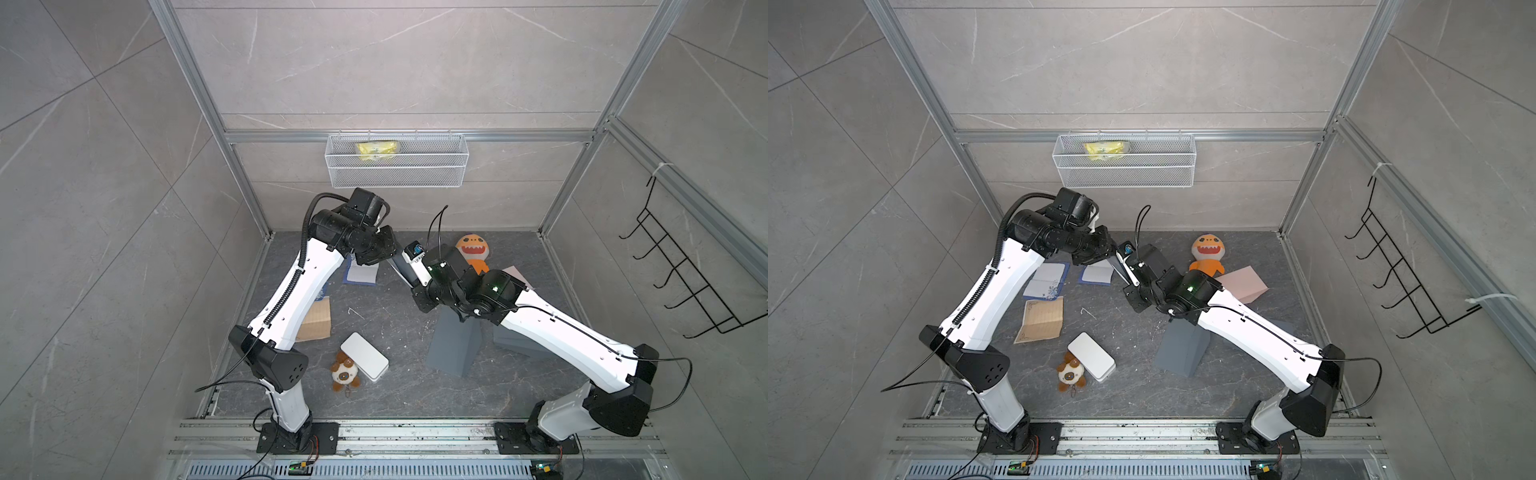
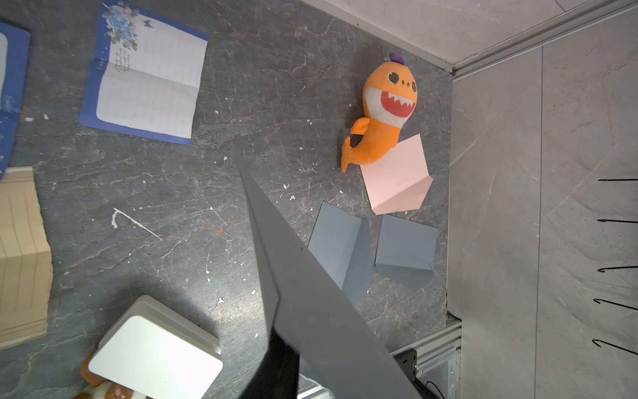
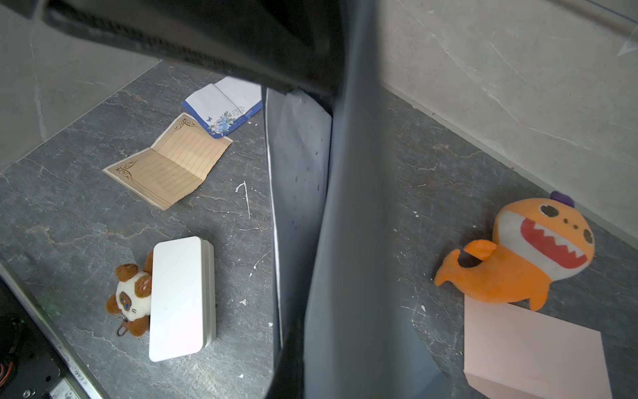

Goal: Take the letter paper out of the envelope
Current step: Take out the letter paper from the envelope.

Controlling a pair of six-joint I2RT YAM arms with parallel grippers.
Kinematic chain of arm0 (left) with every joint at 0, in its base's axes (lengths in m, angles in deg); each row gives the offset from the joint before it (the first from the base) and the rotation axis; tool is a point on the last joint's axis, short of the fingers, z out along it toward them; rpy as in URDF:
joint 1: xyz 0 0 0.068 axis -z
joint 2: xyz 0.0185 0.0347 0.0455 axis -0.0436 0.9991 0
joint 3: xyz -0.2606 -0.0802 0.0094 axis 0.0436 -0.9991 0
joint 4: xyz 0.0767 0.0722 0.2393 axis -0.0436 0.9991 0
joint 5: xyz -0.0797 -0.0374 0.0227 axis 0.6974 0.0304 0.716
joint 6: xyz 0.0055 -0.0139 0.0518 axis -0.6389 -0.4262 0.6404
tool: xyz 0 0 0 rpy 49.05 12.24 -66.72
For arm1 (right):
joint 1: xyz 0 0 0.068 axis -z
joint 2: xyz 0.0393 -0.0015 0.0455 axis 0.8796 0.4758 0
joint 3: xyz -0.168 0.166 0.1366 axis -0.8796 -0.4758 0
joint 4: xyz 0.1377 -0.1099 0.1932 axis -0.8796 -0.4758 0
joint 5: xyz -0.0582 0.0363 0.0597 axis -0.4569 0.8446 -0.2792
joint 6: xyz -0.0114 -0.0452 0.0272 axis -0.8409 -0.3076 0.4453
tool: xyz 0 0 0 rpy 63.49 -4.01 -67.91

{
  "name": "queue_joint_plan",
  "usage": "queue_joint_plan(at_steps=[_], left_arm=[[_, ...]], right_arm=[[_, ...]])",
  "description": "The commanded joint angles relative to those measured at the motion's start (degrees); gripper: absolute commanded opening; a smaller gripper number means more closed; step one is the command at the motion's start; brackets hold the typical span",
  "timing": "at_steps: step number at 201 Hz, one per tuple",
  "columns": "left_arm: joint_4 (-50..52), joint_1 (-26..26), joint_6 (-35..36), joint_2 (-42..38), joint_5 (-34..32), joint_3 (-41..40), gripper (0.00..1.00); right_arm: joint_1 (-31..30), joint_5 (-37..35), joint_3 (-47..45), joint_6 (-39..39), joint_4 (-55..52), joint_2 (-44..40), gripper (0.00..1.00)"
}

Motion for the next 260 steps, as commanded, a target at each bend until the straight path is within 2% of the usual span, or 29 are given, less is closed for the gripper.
queue_joint_plan(at_steps=[1, 122, 197, 260], left_arm=[[-0.4, -1.3, 3.4, 0.6, -5.4, 1.8, 0.24], [-0.6, -2.1, 8.3, -0.2, -12.7, 2.1, 0.21], [5.3, -2.0, 3.7, 2.0, -2.9, 2.7, 0.24], [10.2, -0.7, 2.1, 4.5, 0.4, 5.5, 0.24]], right_arm=[[-1.2, -0.3, -1.0, 1.0, 0.6, -1.6, 0.00], [-4.3, -0.9, -1.6, 2.0, 0.9, -1.7, 0.00], [-4.6, -4.4, 0.6, 1.8, 0.5, -1.0, 0.00], [-5.6, -7.8, 1.8, 1.4, 0.6, -0.1, 0.00]])
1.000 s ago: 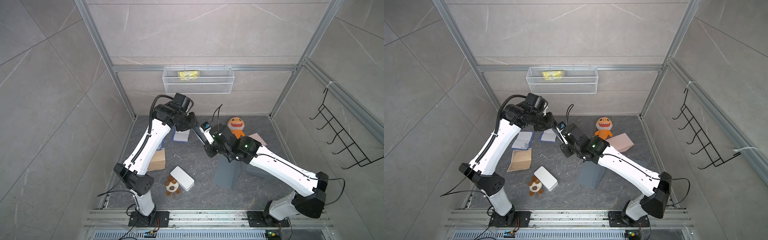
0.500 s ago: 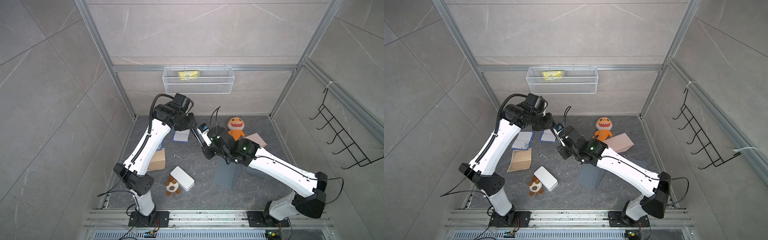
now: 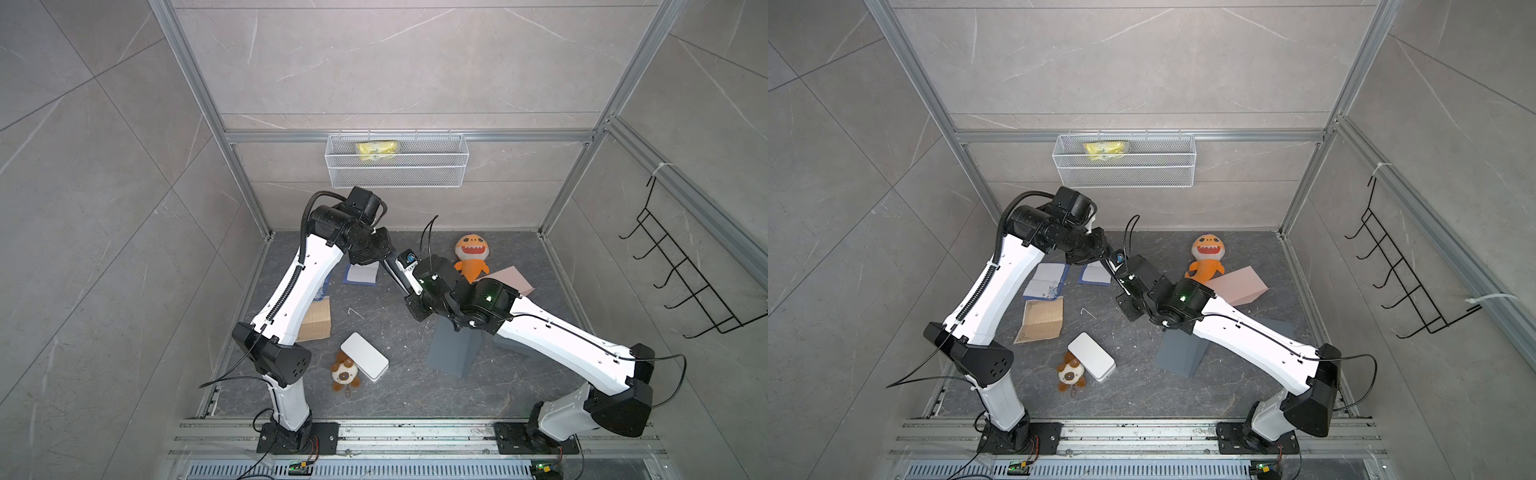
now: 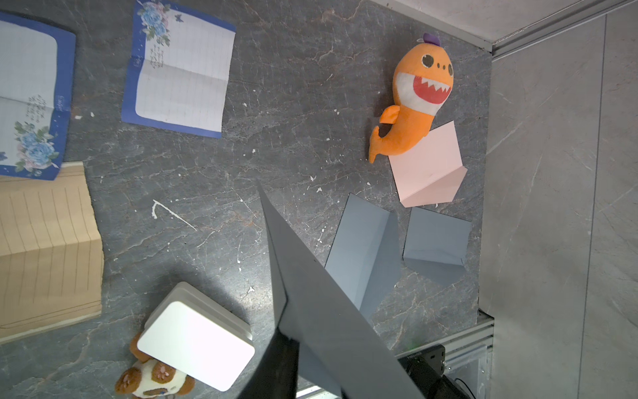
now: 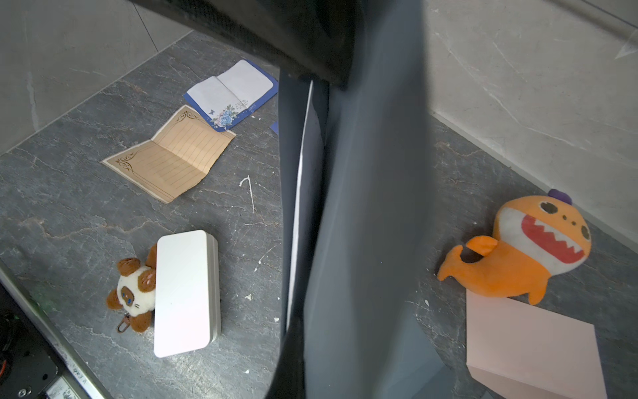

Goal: Take the letter paper out of the envelope
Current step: Take out the letter paper from the envelope.

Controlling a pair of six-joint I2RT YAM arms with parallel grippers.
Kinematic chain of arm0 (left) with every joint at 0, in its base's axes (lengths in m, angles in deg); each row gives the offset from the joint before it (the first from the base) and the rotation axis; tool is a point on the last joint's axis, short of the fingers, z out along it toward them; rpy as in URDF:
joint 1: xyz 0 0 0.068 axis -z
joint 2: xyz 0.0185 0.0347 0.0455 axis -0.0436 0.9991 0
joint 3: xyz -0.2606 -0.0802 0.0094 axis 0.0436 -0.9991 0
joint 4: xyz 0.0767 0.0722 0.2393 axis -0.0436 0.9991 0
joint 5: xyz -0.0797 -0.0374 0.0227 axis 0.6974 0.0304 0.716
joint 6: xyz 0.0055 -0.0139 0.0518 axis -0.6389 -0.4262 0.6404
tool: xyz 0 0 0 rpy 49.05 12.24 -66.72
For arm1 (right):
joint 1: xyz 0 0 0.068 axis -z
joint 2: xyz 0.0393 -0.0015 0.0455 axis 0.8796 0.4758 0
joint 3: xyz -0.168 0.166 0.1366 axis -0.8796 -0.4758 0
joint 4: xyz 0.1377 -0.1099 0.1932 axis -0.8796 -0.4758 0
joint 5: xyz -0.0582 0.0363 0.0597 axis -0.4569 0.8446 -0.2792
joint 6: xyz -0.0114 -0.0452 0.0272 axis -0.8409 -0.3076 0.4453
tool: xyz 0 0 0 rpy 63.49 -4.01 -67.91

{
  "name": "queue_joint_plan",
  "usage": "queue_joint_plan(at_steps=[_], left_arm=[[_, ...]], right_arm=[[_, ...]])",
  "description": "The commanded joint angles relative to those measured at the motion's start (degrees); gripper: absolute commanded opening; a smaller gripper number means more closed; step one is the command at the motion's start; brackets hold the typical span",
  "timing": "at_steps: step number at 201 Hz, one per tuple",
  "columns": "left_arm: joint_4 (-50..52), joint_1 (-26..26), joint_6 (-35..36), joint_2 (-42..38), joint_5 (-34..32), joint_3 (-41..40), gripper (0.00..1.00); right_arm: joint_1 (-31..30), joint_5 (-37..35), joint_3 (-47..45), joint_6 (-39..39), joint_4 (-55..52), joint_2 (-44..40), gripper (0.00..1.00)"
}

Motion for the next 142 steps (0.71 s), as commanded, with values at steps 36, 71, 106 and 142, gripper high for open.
queue_joint_plan(at_steps=[36, 71, 106, 142], left_arm=[[4.8, 0.5, -1.3, 1.5, 0.6, 2.0, 0.24], [5.0, 1.2, -1.8, 2.1, 0.8, 1.8, 0.24], [4.7, 1.8, -2.9, 2.3, -0.1, 1.7, 0.21], [4.9, 1.9, -3.2, 2.0, -0.5, 1.8, 0.20]], right_arm=[[-2.9, -8.6, 3.0, -0.8, 1.6, 0.0, 0.00], [-4.4, -12.3, 2.4, -0.9, 3.4, 0.0, 0.00], [-6.0, -14.4, 2.8, -1.1, 4.6, 0.7, 0.00], [-6.9, -18.1, 2.8, -1.2, 4.5, 1.0, 0.00]])
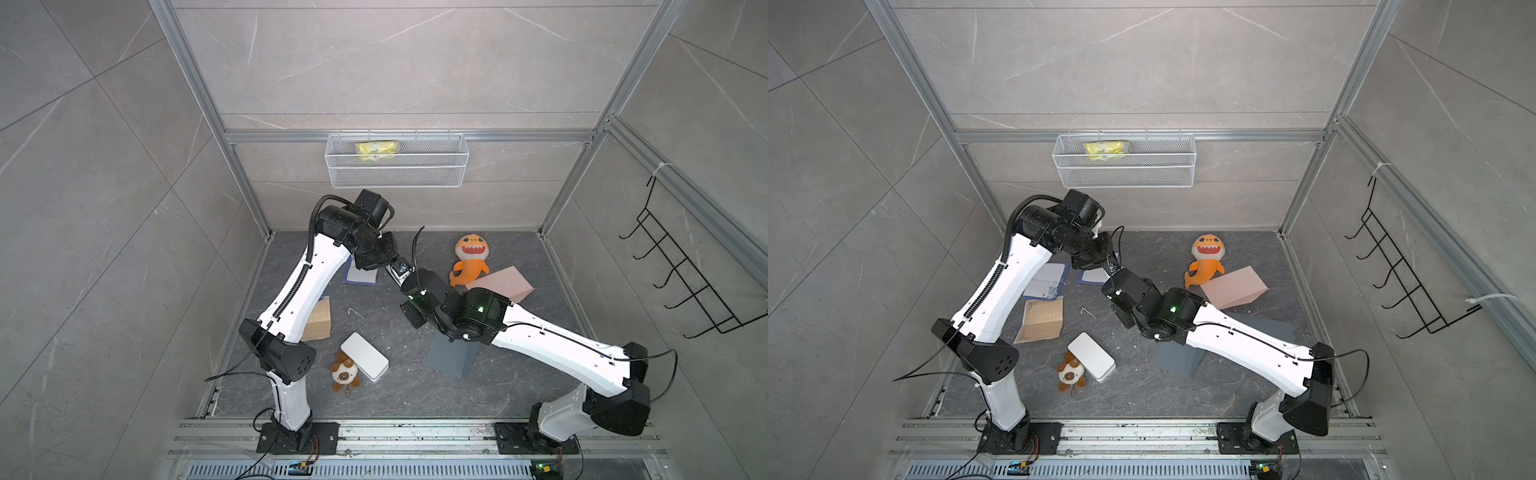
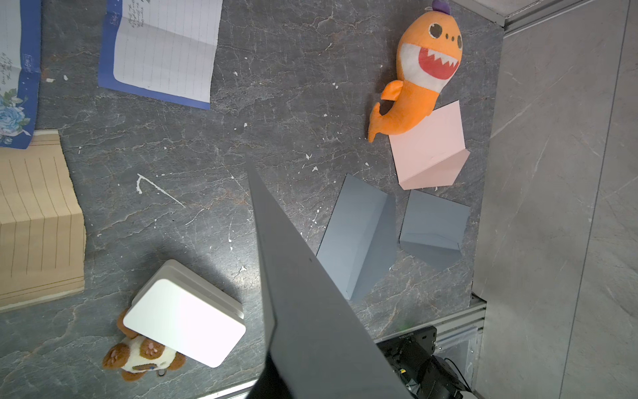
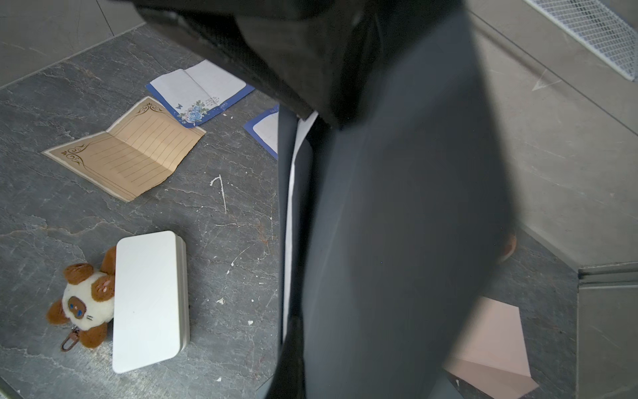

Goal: Take the letter paper out of the envelope
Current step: Take out the letter paper from the envelope.

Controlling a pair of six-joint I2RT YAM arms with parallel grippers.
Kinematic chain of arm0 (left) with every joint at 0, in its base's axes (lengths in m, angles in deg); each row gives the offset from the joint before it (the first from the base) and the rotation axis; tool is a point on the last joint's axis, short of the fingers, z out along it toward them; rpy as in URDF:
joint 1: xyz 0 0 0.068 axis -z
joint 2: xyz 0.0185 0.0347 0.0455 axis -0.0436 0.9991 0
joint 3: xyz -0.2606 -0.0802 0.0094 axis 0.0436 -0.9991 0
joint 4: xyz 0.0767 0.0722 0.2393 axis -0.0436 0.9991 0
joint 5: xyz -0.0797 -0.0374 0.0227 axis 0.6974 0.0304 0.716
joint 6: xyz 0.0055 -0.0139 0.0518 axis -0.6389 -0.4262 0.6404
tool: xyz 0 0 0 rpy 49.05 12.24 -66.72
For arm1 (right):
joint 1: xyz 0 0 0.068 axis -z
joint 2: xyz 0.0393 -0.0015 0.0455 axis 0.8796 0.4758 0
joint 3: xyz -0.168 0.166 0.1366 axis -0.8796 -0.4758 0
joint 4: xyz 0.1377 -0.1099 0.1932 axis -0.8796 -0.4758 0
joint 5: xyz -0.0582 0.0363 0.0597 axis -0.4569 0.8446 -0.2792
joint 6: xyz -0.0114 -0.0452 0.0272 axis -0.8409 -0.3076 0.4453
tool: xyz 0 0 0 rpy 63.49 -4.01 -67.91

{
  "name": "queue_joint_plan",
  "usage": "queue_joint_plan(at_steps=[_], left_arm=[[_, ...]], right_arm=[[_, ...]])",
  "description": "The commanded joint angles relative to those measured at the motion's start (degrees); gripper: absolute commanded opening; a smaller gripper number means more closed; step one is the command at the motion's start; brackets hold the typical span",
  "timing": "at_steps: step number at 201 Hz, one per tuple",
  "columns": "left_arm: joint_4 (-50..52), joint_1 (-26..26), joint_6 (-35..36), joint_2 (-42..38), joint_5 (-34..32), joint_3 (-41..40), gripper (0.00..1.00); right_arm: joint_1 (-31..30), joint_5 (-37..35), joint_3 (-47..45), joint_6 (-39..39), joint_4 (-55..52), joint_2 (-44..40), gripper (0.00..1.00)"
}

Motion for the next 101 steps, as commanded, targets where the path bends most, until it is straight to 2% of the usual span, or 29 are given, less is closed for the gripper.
queue_joint_plan(at_steps=[1, 31, 50, 101], left_arm=[[2.4, 0.0, -0.8, 1.1, -1.2, 0.8, 0.20], [3.3, 0.1, -1.0, 1.0, -2.7, 1.1, 0.21], [4.0, 0.1, -1.7, 0.8, -4.7, 1.1, 0.24], [3.2, 0.2, -3.6, 0.7, -6.1, 1.0, 0.24]], right_arm=[[-1.2, -5.6, 2.4, -0.9, 5.0, -0.2, 0.00], [-1.7, -10.3, 1.7, -0.3, 5.6, -0.2, 0.00], [-2.2, -14.7, 1.8, 0.2, 5.2, 0.2, 0.00], [-5.5, -19.3, 1.8, -0.9, 7.6, 1.7, 0.00]])
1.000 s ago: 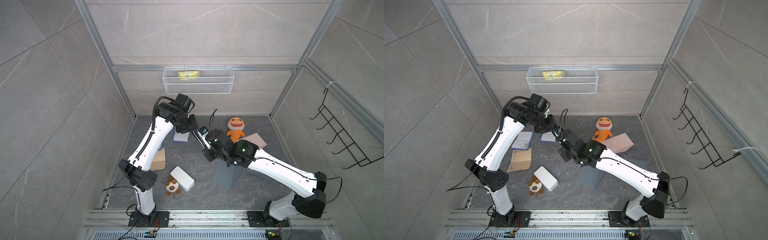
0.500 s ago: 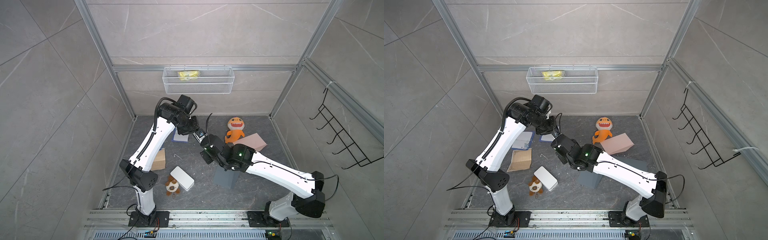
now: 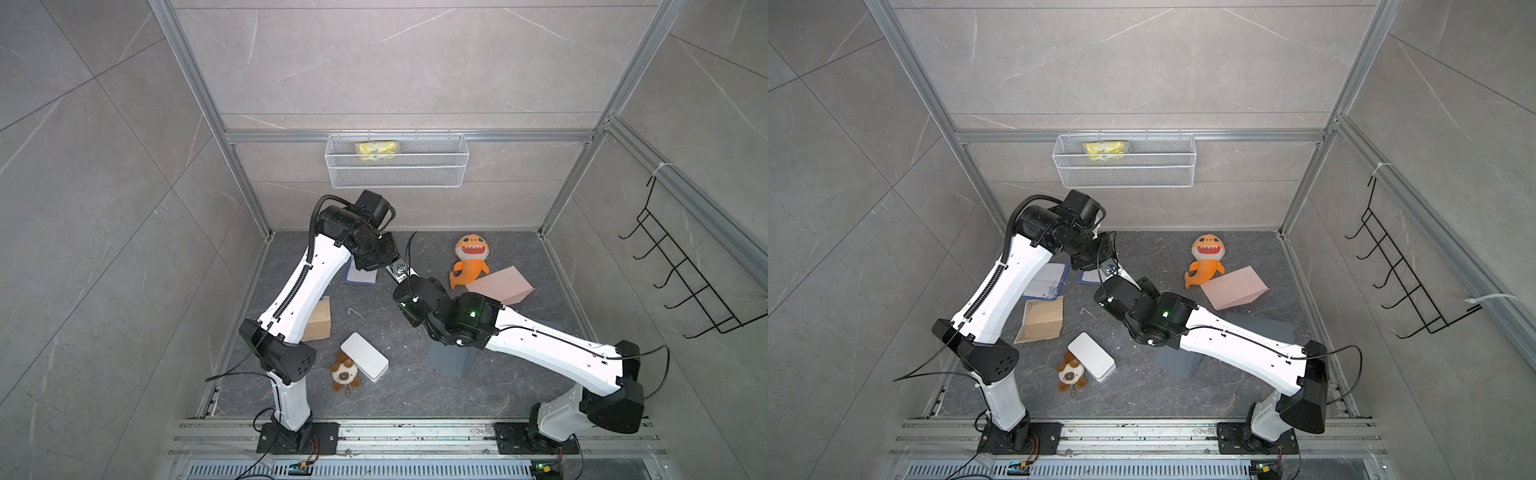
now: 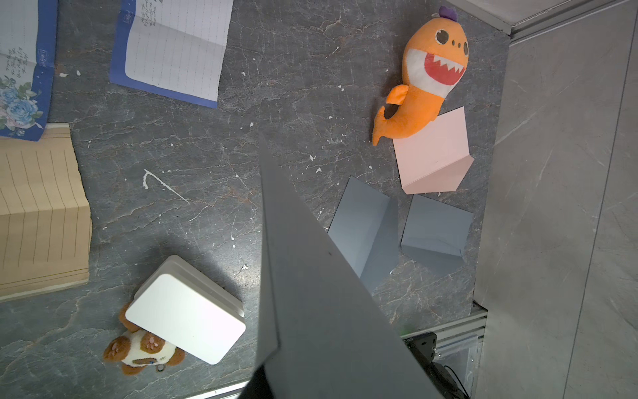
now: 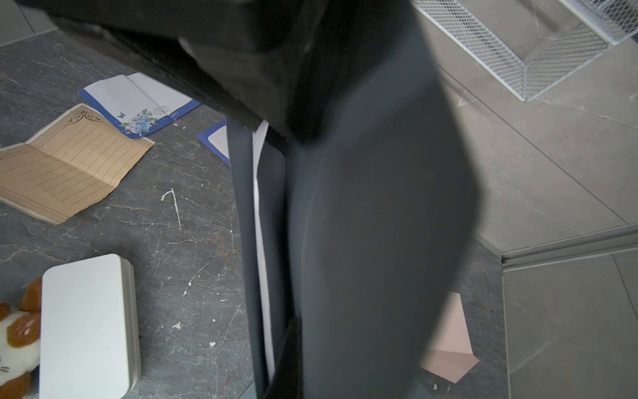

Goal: Take the letter paper out of the envelope
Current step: Take out the letter paper from the envelope.

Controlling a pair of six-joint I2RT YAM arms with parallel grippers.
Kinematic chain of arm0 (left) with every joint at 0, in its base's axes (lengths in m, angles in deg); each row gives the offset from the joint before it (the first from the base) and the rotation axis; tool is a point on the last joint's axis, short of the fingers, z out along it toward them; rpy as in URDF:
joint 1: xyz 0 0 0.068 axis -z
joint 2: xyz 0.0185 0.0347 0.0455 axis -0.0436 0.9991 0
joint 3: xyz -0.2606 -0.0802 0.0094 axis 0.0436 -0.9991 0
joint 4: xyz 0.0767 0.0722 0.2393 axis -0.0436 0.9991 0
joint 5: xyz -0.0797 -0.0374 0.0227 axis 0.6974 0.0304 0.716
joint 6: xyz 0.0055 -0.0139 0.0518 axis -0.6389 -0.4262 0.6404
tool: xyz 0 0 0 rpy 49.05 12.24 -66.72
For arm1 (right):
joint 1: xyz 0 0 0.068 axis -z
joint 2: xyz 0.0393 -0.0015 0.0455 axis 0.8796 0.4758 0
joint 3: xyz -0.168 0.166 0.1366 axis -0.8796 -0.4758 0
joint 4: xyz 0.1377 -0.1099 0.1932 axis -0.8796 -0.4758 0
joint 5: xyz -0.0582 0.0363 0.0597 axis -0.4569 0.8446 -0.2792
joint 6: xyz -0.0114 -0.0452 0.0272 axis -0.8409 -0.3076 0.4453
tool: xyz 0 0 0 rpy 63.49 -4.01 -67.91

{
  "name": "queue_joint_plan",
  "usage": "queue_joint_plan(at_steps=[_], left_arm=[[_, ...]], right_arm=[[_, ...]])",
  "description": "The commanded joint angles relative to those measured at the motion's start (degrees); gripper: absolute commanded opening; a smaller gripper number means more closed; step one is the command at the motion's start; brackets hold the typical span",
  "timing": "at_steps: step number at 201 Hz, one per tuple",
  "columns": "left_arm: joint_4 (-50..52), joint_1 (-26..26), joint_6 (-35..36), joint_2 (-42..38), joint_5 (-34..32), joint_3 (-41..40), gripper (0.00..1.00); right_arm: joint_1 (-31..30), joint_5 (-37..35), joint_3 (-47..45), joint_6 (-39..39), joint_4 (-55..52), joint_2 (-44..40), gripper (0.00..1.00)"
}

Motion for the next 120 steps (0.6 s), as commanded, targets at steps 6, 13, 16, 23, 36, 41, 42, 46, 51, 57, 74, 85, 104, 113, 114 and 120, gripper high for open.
queue_joint_plan(at_steps=[6, 13, 16, 23, 36, 41, 42, 46, 51, 57, 74, 85, 104, 113, 114, 120], left_arm=[[2.2, -0.3, -1.7, 0.5, -4.4, 0.3, 0.24], [2.1, -0.3, -1.9, 0.4, -4.8, 0.3, 0.24], [2.0, -0.3, -1.9, 0.3, -5.0, 0.3, 0.24], [1.9, -0.3, -2.0, 0.2, -4.9, 0.2, 0.23], [1.7, -0.3, -2.2, 0.3, -4.6, 0.0, 0.20], [1.6, -0.3, -2.3, 0.2, -4.6, -0.1, 0.18], [1.5, -0.3, -2.3, 0.3, -4.6, -0.1, 0.17], [1.4, -0.3, -2.4, 0.2, -4.5, -0.3, 0.15], [1.3, -0.3, -2.4, 0.1, -4.3, -0.4, 0.13], [1.3, -0.3, -2.5, 0.1, -4.4, -0.4, 0.10], [1.2, -0.3, -2.3, 0.0, -4.3, -0.3, 0.04], [1.1, -0.3, -2.2, 0.0, -4.3, -0.1, 0.00], [1.2, -0.3, -2.2, -0.1, -4.2, 0.6, 0.00], [1.2, -0.3, -2.1, 0.0, -4.2, 0.9, 0.00], [1.2, -0.3, -2.1, 0.0, -4.2, 1.0, 0.00], [1.2, -0.3, -2.1, 0.0, -4.3, 1.2, 0.00]], right_arm=[[-3.1, -7.7, 1.7, -1.1, 7.0, 0.3, 0.00], [-3.5, -8.0, 1.3, -1.2, 7.4, 0.3, 0.00], [-3.6, -8.2, 1.1, -1.2, 7.7, 0.3, 0.00], [-3.8, -8.3, 0.8, -1.3, 8.0, 0.3, 0.00], [-3.9, -8.6, 0.7, -1.3, 8.2, 0.4, 0.00], [-4.0, -8.6, 0.7, -1.2, 8.3, 0.4, 0.00], [-3.9, -8.6, 0.7, -1.2, 8.3, 0.4, 0.00], [-3.9, -8.6, 0.7, -1.3, 8.4, 0.4, 0.00], [-4.0, -8.6, 0.7, -1.3, 8.4, 0.5, 0.00], [-4.0, -8.7, 0.8, -1.3, 8.4, 0.5, 0.00], [-3.9, -8.7, 1.0, -1.4, 8.5, 0.8, 0.00], [-3.9, -8.6, 1.0, -1.2, 8.3, 0.9, 0.00], [-3.6, -7.9, 0.7, -0.6, 8.0, 0.8, 0.00], [-3.3, -7.2, 0.7, -0.1, 7.5, 0.7, 0.00], [-3.2, -7.1, 0.7, 0.0, 7.4, 0.8, 0.00], [-3.0, -6.5, 0.7, 0.3, 7.2, 0.7, 0.00]])
